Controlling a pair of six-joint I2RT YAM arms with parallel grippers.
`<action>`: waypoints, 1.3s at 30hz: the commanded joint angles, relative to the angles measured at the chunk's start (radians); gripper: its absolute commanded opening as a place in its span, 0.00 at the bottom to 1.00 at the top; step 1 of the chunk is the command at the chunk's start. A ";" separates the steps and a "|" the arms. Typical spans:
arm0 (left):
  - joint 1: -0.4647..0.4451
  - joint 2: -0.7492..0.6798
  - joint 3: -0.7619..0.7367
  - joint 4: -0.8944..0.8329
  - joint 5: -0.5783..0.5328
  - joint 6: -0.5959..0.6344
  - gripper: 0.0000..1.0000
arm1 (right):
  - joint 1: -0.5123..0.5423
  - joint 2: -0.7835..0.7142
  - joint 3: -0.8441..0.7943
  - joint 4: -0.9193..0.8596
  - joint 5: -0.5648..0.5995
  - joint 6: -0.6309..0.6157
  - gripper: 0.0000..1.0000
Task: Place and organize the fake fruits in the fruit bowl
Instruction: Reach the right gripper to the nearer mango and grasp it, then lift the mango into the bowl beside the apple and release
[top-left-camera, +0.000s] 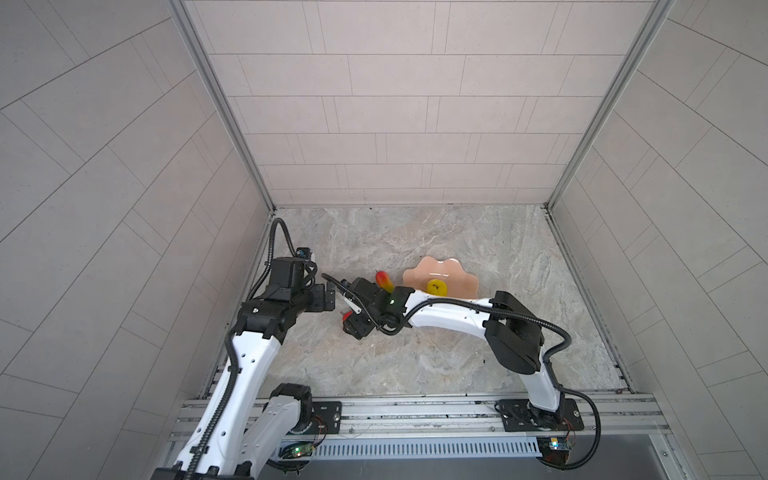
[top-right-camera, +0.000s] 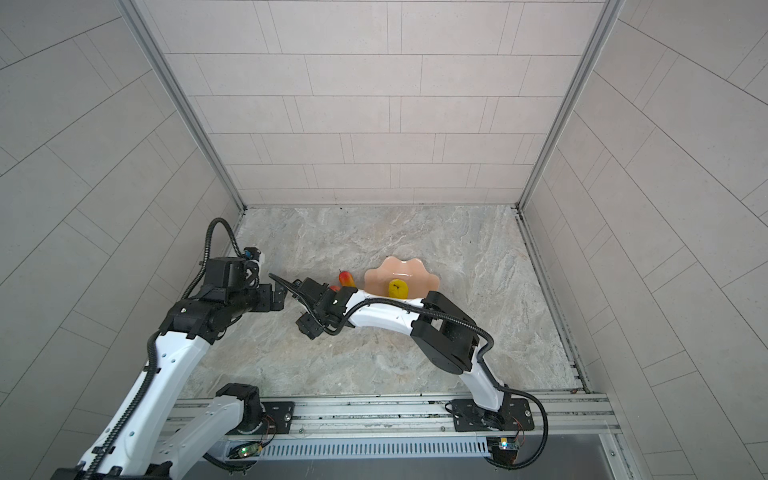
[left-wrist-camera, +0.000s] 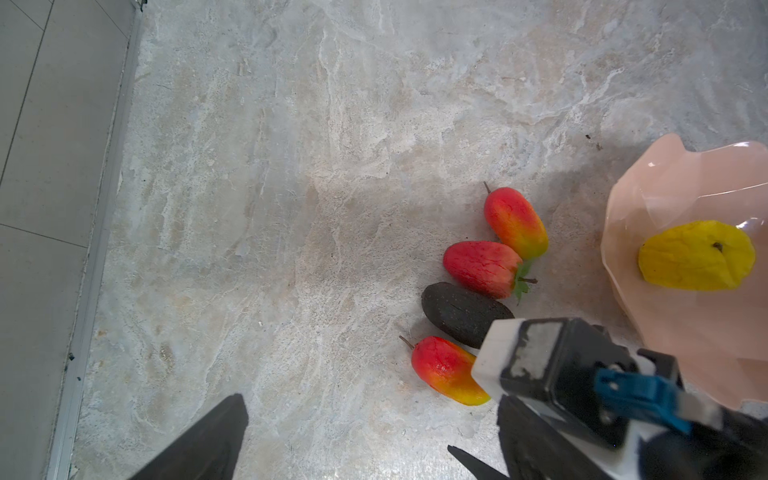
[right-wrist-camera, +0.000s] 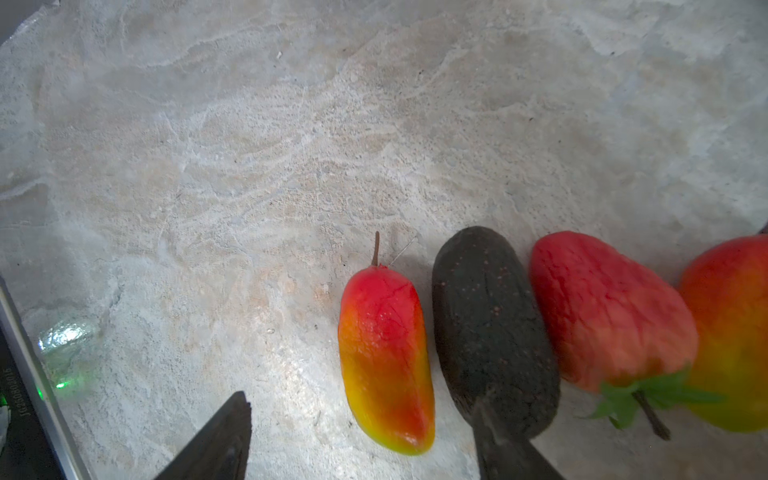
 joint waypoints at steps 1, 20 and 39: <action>0.007 -0.015 -0.009 0.001 -0.009 0.003 1.00 | 0.012 0.031 0.024 0.007 -0.018 0.017 0.69; 0.008 -0.011 -0.010 0.002 -0.004 0.006 1.00 | 0.010 0.113 0.072 -0.005 -0.002 0.023 0.28; 0.009 -0.012 -0.008 0.002 0.001 0.004 1.00 | -0.047 -0.309 -0.210 -0.116 0.108 -0.085 0.07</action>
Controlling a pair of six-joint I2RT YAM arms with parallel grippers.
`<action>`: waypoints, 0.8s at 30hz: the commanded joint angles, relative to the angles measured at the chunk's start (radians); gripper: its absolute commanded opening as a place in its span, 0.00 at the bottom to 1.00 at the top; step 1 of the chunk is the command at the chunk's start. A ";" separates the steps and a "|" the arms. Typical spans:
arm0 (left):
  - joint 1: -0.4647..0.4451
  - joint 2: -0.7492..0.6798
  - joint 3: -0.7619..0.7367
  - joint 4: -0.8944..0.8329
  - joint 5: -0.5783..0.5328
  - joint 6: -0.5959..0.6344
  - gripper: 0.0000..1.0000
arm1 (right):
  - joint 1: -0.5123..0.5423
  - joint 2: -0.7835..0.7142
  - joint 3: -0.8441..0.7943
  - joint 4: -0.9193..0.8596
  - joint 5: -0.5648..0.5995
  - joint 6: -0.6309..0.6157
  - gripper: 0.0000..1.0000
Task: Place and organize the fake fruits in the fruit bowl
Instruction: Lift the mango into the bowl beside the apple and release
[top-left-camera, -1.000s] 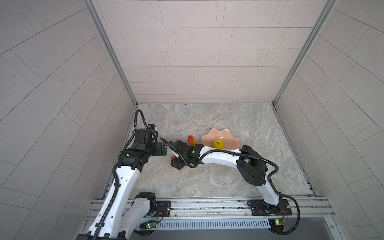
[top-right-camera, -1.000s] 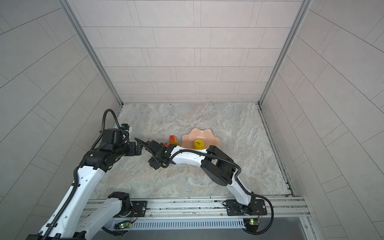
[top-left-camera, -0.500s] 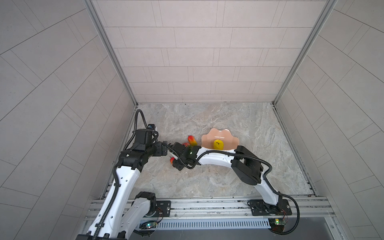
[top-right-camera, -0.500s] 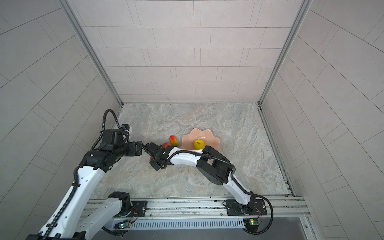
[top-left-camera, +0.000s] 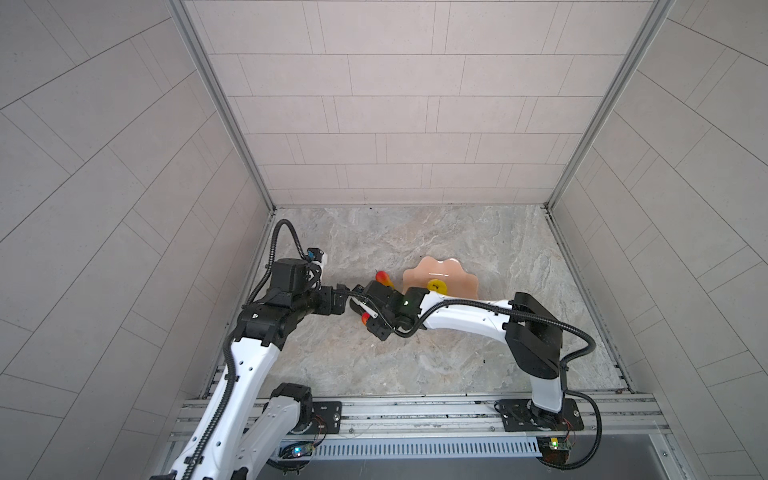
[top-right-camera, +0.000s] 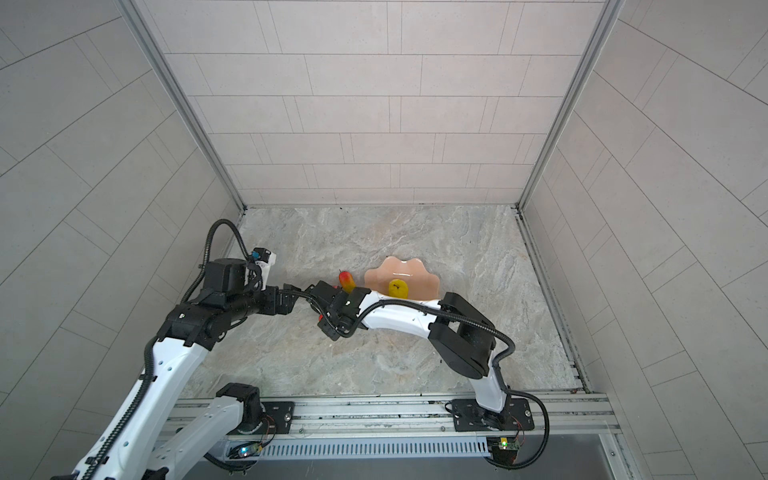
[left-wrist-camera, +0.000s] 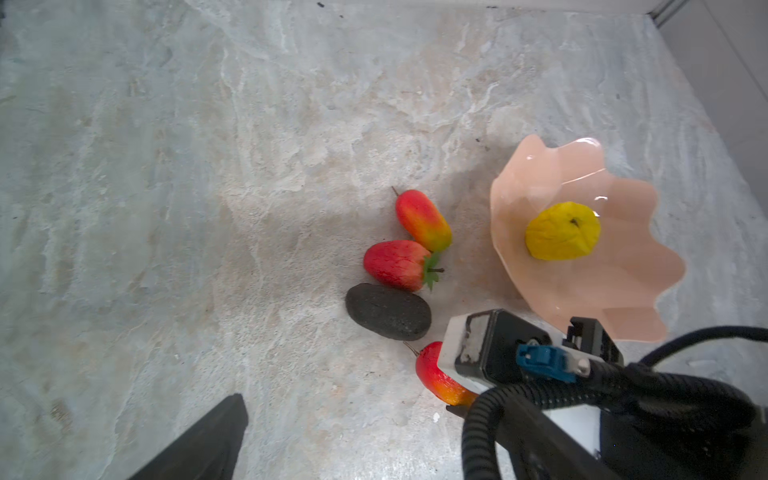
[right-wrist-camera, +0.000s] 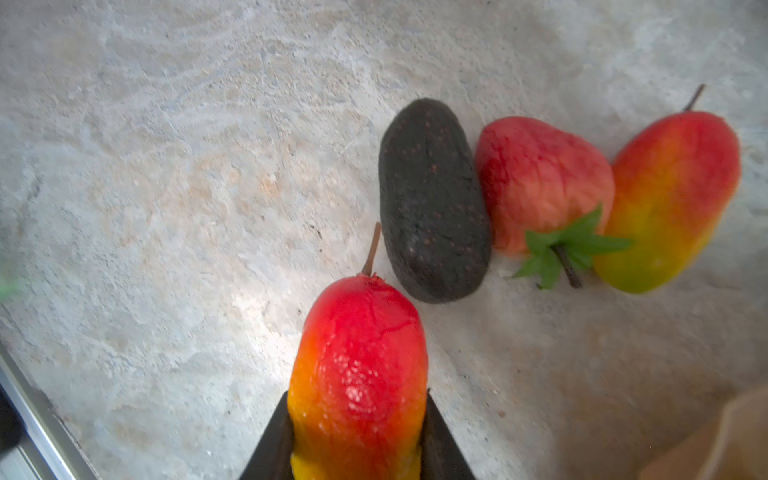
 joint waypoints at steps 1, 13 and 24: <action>0.045 0.015 -0.004 -0.024 -0.195 0.000 1.00 | -0.034 -0.158 -0.057 -0.007 0.050 -0.014 0.07; 0.046 0.015 -0.005 -0.026 -0.182 0.007 1.00 | -0.057 -0.044 0.037 0.030 -0.040 0.044 0.04; 0.045 0.009 -0.005 -0.024 -0.184 0.009 1.00 | -0.065 0.182 0.327 -0.039 -0.159 0.116 0.01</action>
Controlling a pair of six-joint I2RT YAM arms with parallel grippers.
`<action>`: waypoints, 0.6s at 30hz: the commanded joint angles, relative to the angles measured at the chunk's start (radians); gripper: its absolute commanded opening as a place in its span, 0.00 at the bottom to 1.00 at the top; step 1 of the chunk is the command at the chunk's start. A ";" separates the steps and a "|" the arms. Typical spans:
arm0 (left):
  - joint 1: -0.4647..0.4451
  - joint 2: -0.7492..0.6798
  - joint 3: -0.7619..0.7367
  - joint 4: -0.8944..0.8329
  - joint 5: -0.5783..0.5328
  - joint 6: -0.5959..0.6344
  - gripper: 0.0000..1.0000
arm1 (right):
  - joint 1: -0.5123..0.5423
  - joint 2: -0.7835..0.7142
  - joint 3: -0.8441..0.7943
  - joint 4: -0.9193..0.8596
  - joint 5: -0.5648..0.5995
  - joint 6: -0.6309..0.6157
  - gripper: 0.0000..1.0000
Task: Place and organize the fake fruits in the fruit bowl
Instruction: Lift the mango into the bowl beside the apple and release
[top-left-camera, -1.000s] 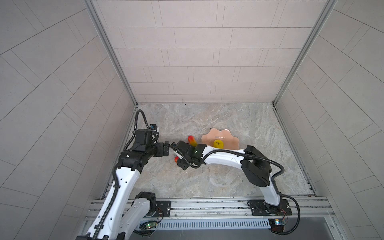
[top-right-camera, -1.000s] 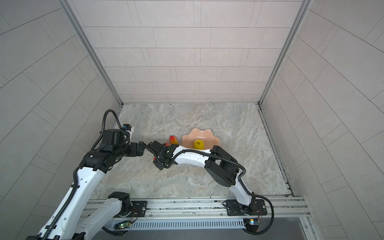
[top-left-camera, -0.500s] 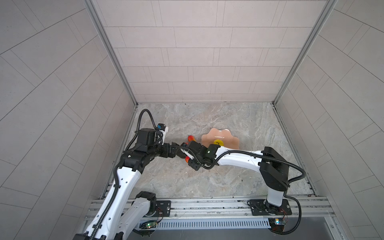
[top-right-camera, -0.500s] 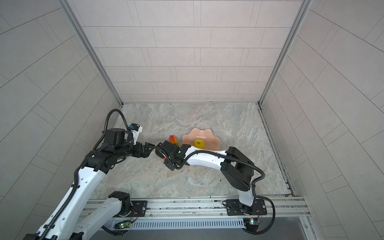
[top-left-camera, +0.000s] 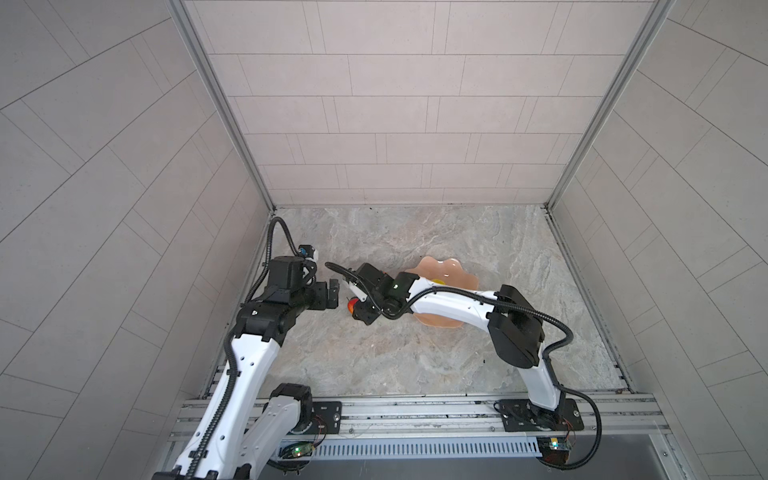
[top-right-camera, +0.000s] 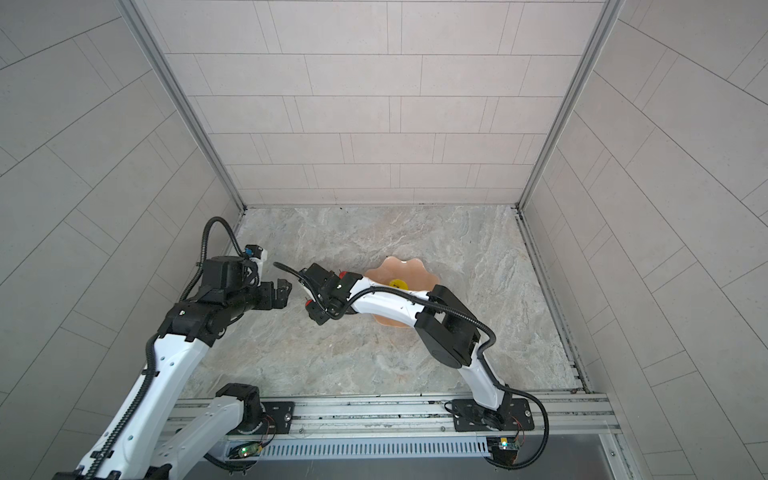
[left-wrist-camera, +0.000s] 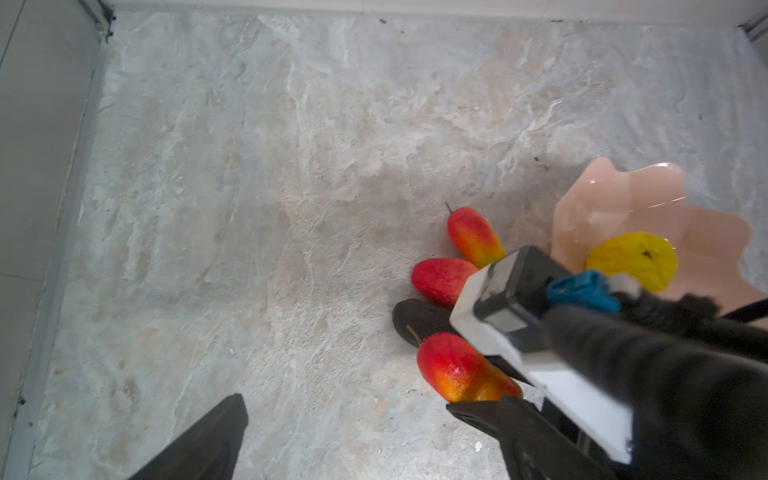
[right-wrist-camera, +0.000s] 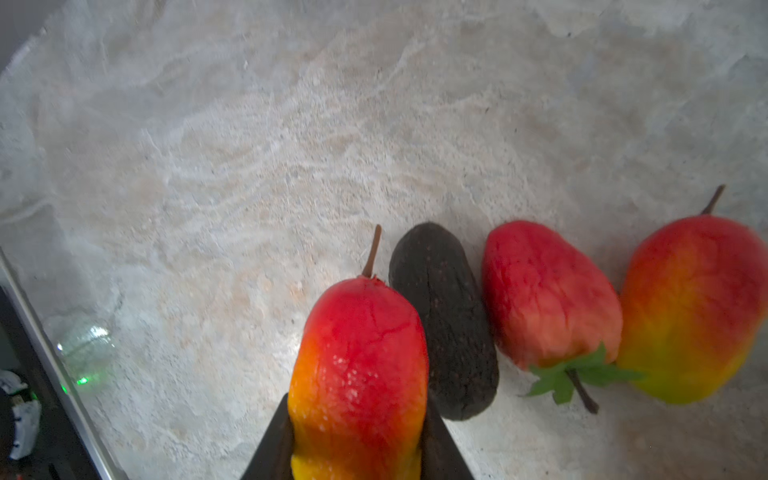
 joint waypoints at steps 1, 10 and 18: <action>0.008 -0.003 -0.004 -0.040 -0.057 0.009 1.00 | -0.010 0.016 0.057 -0.025 -0.029 0.036 0.01; 0.007 -0.003 -0.005 -0.040 -0.056 0.010 1.00 | -0.046 -0.068 -0.014 -0.043 0.049 0.010 0.00; 0.007 -0.002 -0.005 -0.041 -0.052 0.010 1.00 | -0.142 -0.378 -0.257 -0.075 0.208 -0.099 0.00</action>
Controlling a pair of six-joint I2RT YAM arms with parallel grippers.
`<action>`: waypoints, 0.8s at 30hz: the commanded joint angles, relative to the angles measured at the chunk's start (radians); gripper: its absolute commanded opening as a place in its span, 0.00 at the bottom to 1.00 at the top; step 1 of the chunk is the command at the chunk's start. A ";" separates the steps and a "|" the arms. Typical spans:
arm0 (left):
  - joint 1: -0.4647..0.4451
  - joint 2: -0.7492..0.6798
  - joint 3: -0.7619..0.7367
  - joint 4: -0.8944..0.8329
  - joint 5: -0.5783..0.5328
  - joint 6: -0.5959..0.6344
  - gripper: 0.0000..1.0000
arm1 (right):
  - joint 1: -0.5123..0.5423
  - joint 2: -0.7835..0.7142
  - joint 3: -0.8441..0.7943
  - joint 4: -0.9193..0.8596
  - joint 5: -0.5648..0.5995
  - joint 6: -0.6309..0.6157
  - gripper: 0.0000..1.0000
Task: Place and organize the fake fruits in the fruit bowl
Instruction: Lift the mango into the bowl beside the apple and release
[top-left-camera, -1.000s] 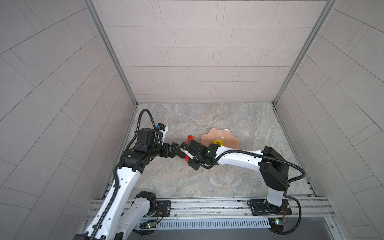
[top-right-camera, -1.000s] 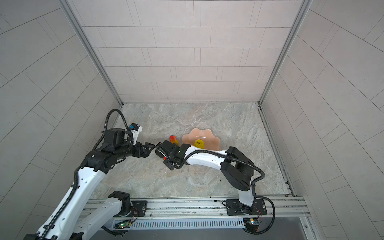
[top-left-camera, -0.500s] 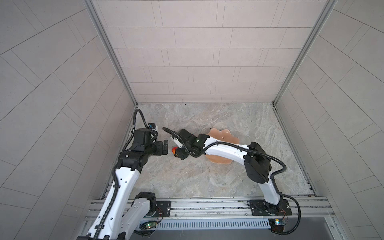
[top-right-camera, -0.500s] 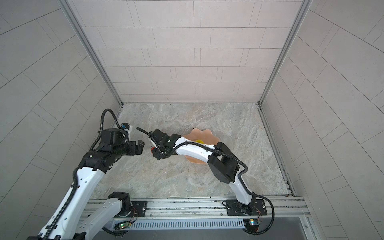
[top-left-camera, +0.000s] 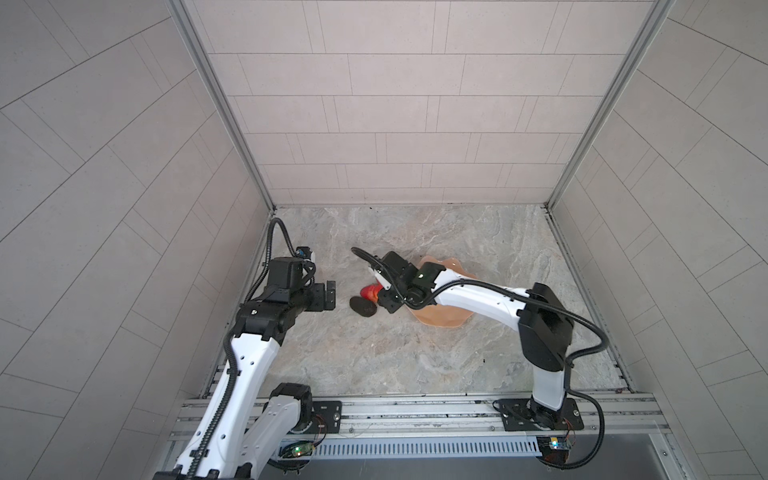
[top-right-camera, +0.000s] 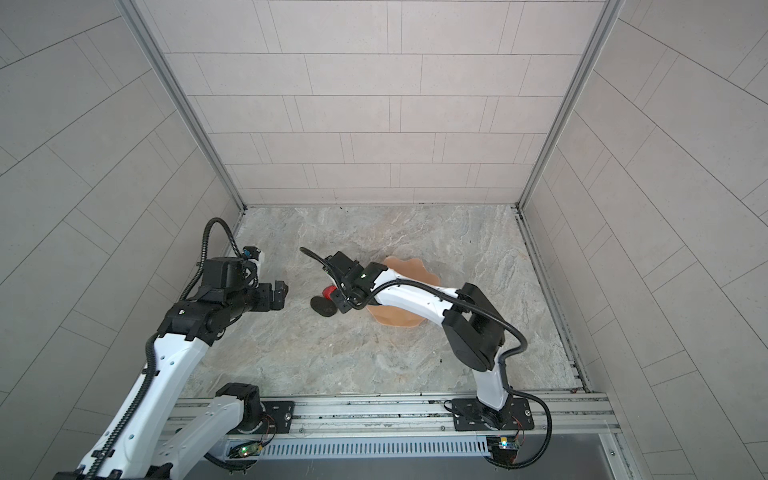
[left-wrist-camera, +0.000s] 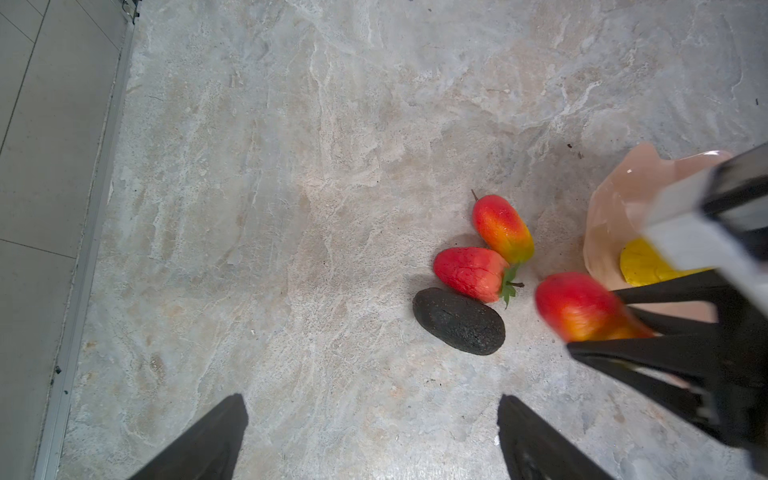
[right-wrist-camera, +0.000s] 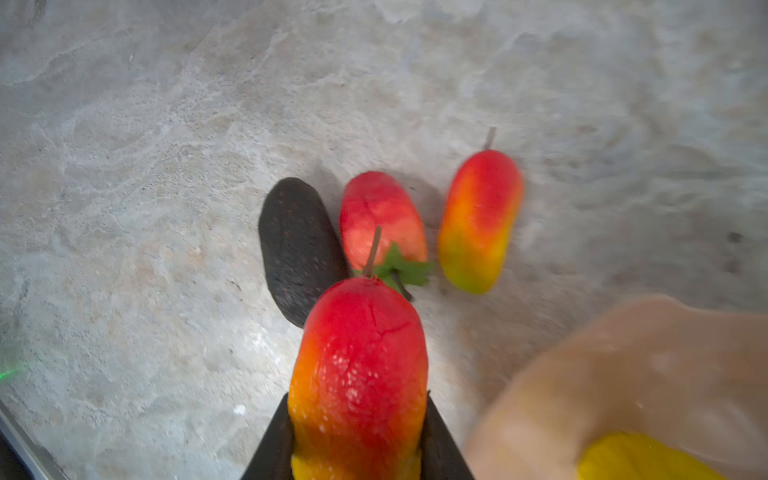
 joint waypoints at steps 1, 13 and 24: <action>0.003 -0.002 -0.005 -0.014 -0.010 0.007 1.00 | -0.058 -0.171 -0.073 -0.029 0.104 -0.048 0.00; 0.002 -0.015 0.033 -0.038 0.028 0.034 1.00 | -0.376 -0.426 -0.440 0.034 0.182 0.024 0.00; 0.002 -0.127 0.048 -0.071 0.014 0.035 1.00 | -0.393 -0.271 -0.474 0.137 0.145 0.043 0.06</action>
